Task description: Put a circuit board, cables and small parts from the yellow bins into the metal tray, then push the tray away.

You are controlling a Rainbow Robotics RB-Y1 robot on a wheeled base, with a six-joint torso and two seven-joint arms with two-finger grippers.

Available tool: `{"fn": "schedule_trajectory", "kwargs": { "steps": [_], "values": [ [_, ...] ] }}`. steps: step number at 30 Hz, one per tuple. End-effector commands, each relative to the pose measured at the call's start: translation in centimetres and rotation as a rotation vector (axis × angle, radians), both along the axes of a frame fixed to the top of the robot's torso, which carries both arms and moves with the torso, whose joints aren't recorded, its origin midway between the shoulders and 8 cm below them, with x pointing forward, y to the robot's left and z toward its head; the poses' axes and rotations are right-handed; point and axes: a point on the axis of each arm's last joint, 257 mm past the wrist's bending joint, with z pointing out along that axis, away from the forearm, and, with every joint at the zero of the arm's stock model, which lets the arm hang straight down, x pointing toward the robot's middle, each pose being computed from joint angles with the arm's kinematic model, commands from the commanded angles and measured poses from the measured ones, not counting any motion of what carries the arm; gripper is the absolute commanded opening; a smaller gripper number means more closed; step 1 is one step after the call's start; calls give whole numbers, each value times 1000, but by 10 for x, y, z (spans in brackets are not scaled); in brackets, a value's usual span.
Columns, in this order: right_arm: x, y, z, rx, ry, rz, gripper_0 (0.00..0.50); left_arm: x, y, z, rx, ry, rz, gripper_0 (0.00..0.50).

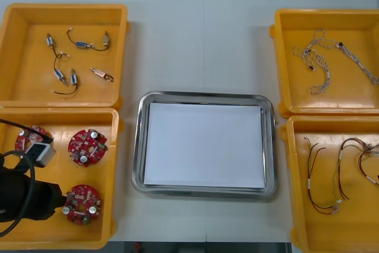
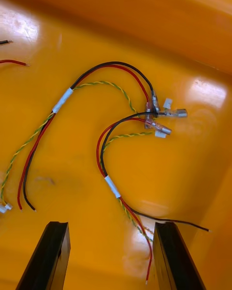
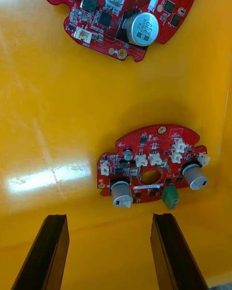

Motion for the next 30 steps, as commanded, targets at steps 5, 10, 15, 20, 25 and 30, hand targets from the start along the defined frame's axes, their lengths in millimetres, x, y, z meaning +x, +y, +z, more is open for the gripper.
{"fn": "schedule_trajectory", "kwargs": {
  "steps": [5, 10, 15, 20, 25, 30],
  "values": [
    [-4, -14, -16, -87, 19, 131, 500, -12, 15, -20, 22, 17, 59, 500],
    [3, -7, -30, -84, 20, 174, 500, -10, 15, -30, 3, 6, 63, 500],
    [2, 5, -38, -77, 35, 201, 500, -9, 12, -37, 2, 1, 55, 500],
    [4, 6, -41, -85, 40, 214, 500, -12, 7, -41, -8, -1, 52, 500],
    [10, 2, -46, -88, 37, 217, 500, -12, 8, -43, 1, -11, 48, 500],
    [20, -2, -43, -104, 24, 223, 500, -10, 10, -43, 7, -18, 51, 500]
  ]
}}
